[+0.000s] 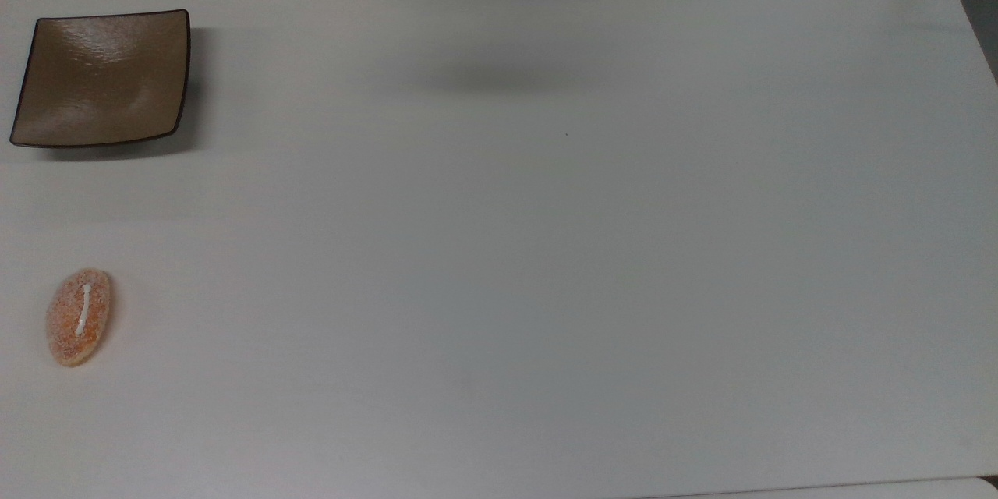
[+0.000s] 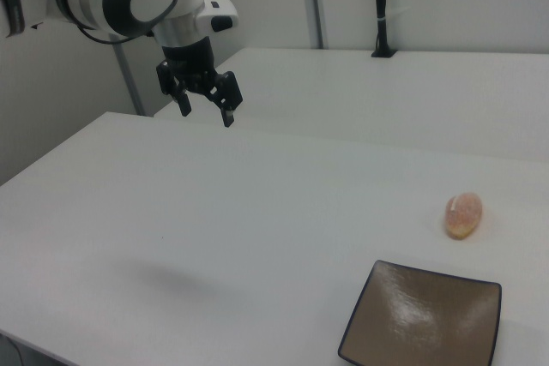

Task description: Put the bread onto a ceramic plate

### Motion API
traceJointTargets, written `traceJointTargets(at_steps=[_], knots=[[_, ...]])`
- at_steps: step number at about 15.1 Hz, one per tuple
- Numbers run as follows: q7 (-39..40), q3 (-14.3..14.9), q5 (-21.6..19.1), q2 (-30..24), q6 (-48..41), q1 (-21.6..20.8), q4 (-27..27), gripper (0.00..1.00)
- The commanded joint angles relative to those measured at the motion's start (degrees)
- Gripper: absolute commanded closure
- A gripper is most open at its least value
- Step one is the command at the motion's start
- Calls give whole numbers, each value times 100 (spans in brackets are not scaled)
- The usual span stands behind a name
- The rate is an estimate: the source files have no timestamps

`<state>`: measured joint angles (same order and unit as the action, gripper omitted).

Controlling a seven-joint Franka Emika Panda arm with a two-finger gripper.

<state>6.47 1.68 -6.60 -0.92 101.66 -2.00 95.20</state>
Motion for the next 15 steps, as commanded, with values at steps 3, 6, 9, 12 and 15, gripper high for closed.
traceJointTargets(at_steps=[3, 6, 9, 12, 15], knots=[[-23, 61, 71, -75, 74, -108, 95, 0], [-14, 61, 62, -83, 65, -90, 86, 0], [56, 61, 71, -31, 82, -55, 95, 0], [65, 61, 62, -13, 126, 94, 86, 0], [65, 70, 71, 214, 301, 173, 8, 0]])
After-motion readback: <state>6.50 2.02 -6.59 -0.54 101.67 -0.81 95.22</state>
